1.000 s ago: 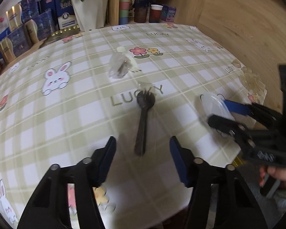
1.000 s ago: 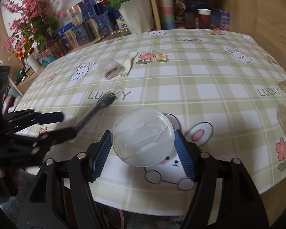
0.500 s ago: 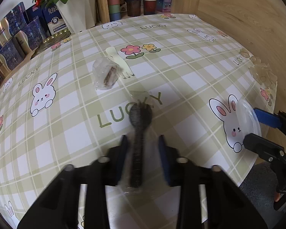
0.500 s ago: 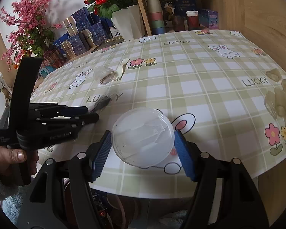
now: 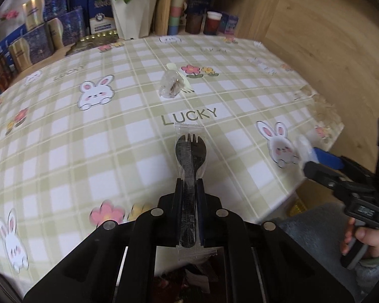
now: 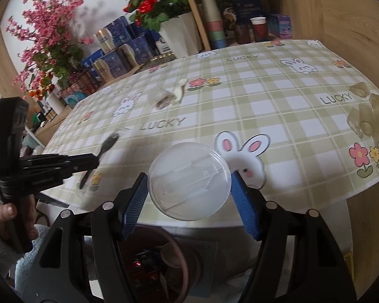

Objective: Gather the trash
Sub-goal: 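Carry the black fork and clear lid over the bin and open both grippers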

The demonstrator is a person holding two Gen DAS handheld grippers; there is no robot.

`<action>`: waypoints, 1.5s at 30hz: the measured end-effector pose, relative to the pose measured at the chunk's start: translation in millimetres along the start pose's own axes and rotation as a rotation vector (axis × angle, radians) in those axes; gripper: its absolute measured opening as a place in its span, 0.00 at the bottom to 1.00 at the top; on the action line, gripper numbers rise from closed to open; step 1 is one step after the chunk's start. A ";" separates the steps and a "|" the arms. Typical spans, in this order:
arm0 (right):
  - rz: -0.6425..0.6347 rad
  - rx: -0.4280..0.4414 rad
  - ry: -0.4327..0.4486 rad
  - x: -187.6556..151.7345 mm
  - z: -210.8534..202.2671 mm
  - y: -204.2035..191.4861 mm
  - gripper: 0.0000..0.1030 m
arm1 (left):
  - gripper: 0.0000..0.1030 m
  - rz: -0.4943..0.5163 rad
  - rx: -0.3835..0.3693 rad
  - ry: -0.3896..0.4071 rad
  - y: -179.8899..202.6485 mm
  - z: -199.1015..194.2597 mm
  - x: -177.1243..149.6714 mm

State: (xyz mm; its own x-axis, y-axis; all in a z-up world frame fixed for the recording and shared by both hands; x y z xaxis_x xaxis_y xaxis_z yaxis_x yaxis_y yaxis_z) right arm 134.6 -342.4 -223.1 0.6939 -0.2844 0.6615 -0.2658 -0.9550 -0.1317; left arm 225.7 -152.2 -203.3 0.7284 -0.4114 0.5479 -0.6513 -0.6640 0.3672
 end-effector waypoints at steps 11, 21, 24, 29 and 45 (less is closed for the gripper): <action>-0.101 0.060 -0.019 -33.2 -33.4 -56.8 0.65 | 0.10 -0.076 -0.046 0.067 9.9 -80.1 -83.7; -0.178 0.097 -0.050 -62.9 -44.2 -98.0 0.65 | 0.10 -0.186 -0.045 0.070 -1.1 -93.7 -150.2; -0.215 0.095 -0.057 -71.8 -46.6 -105.9 0.65 | 0.10 -0.212 -0.048 0.067 -4.4 -92.7 -160.9; -0.232 0.097 -0.062 -79.3 -50.3 -109.0 0.65 | 0.10 -0.252 -0.055 0.051 -8.3 -83.7 -173.0; -0.254 0.070 -0.108 -103.9 -41.8 -108.3 0.65 | 0.73 -0.319 0.028 0.110 -23.3 -88.1 -180.9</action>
State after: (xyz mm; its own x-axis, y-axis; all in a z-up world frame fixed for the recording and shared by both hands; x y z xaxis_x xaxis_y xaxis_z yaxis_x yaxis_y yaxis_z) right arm 63.3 -205.9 -246.7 0.8009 -0.0386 0.5975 -0.0298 -0.9993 -0.0246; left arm 90.4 -7.3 -244.8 0.8662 -0.1111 0.4872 -0.3869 -0.7660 0.5133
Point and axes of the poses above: each gripper's, at about its wrist camera, not at the fingertips, and z roughly the way its jaws point, y to its right, x to its top, the point moved 6 cm from there along z, roughly the way its jaws point, and after that the axes turned 15 degrees about -x, right-handed, at the moved point
